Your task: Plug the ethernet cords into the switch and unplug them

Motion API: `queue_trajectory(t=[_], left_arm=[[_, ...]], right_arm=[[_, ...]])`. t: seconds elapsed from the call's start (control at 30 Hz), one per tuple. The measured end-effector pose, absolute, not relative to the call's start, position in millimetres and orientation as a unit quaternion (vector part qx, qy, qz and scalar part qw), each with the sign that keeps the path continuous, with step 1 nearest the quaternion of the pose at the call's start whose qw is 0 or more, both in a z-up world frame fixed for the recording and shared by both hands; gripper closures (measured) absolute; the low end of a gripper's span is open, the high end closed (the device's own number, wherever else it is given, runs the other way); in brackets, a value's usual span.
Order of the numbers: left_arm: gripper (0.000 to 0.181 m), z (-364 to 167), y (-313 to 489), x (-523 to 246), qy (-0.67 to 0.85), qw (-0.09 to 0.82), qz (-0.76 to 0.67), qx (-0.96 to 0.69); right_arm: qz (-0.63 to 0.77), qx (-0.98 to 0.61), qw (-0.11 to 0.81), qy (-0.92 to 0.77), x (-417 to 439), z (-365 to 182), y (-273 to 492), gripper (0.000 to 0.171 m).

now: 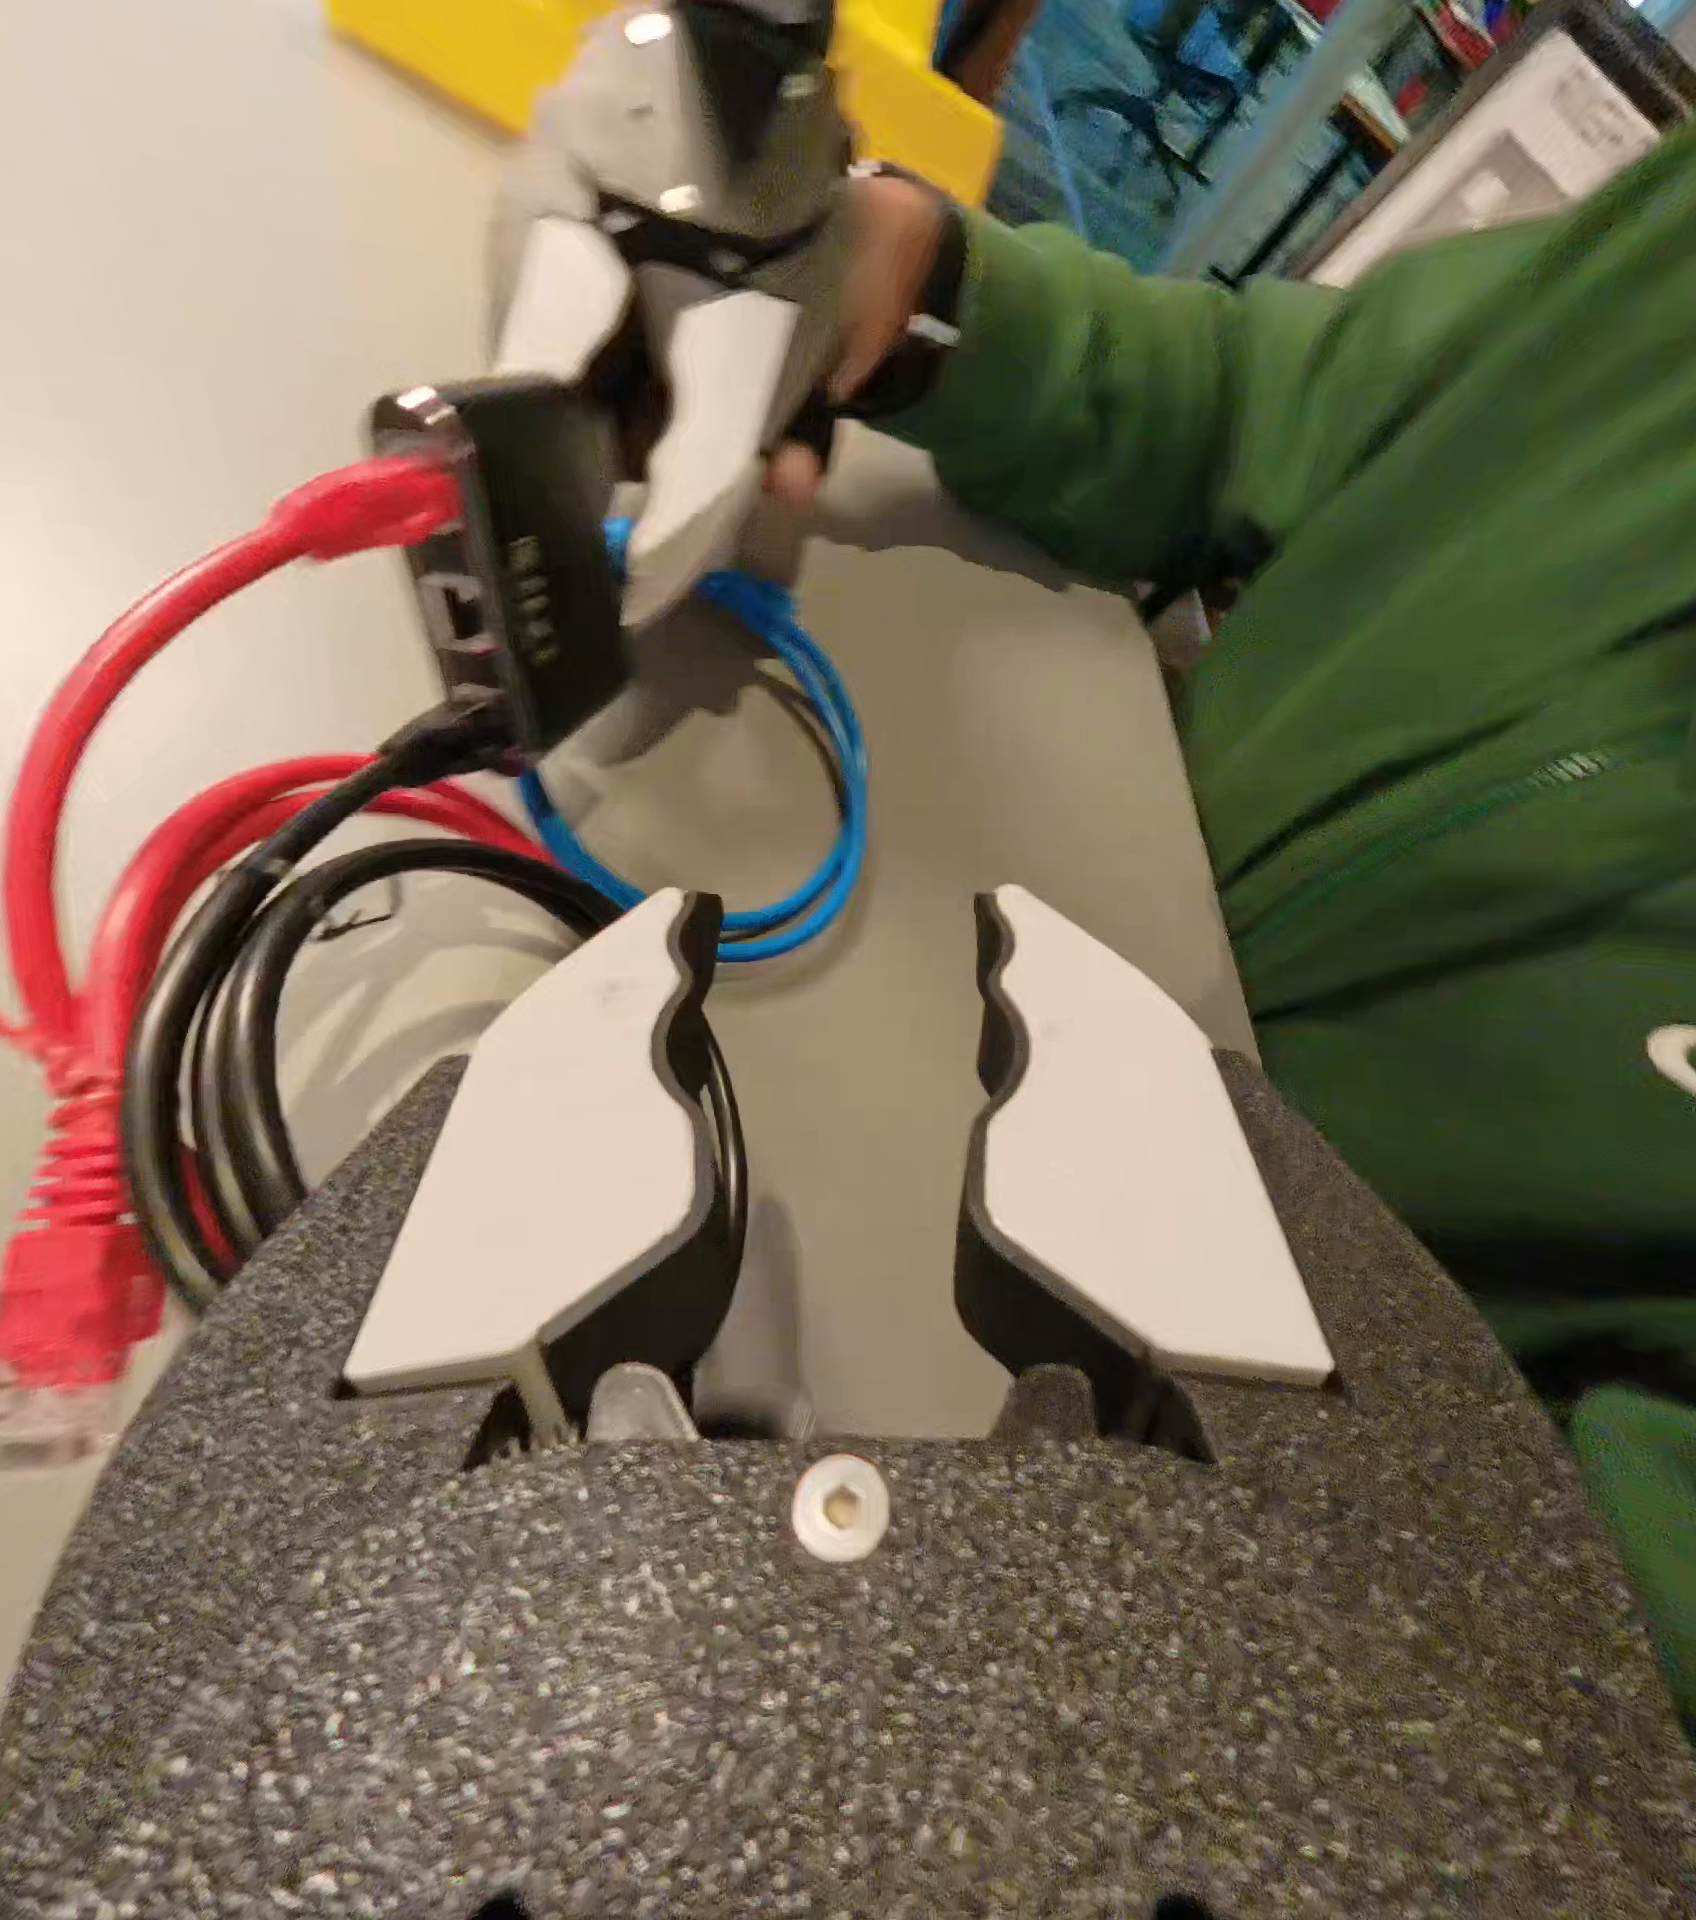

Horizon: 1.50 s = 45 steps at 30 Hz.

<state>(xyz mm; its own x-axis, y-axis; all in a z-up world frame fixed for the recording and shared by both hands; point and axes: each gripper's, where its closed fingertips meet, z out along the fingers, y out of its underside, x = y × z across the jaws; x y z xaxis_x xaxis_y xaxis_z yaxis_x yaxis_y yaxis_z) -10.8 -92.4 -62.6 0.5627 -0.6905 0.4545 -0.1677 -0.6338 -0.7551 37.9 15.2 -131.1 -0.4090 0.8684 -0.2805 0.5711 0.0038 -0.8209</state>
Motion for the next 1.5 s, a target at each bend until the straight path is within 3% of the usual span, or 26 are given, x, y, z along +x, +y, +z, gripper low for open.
queue_trajectory(t=[0.1,0.23,0.4,0.53,0.63,0.77,0.93,1.1,1.27,1.37,1.5], left_arm=[[0.129,-36.7,-103.1,-6.4,0.312,0.387,-0.373,-0.784],[0.112,-25.9,-83.6,-14.1,0.313,0.46,-0.306,-0.773],[0.1,-50.3,-67.6,2.1,0.317,0.438,-0.298,-0.786],[0.078,-76.7,-56.4,43.6,0.312,0.403,-0.375,-0.774],[0.084,-94.3,-42.7,57.3,0.303,0.399,-0.391,-0.772],[0.103,-120.0,-60.0,63.4,0.326,0.315,-0.403,-0.795],[0.1,-130.6,-48.5,59.4,0.303,0.318,-0.384,-0.812],[0.106,-83.1,-11.3,33.0,0.193,0.468,-0.407,-0.76],[0.108,12.7,4.1,-23.4,-0.004,0.676,-0.488,-0.552],[0.107,45.8,-3.2,-49.2,-0.107,0.725,-0.539,-0.415],[0.107,60.7,-7.6,-60.0,-0.176,0.766,-0.515,-0.342]], right_arm=[[0.474,-0.524,0.123,-0.697,46.3,-140.4,14.4,0.149],[0.472,-0.475,0.055,-0.741,63.5,-149.1,-12.6,0.149],[0.457,-0.373,-0.019,-0.807,93.4,-155.1,-60.6,0.149],[0.445,-0.34,-0.005,-0.828,95.0,-157.1,-74.2,0.149],[0.442,-0.353,0.015,-0.825,87.7,-158.3,-69.0,0.149],[0.431,-0.381,0.061,-0.816,74.0,-158.8,-52.2,0.151],[0.421,-0.364,0.1,-0.825,67.6,-157.9,-46.4,0.155],[0.452,-0.349,0.133,-0.81,63.8,-144.4,-43.9,0.154],[0.536,-0.366,0.217,-0.729,43.9,-102.0,-22.2,0.135],[0.622,-0.384,0.271,-0.626,25.7,-62.4,-14.9,0.115],[0.715,-0.359,0.316,-0.509,18.3,-17.7,-23.4,0.106]])
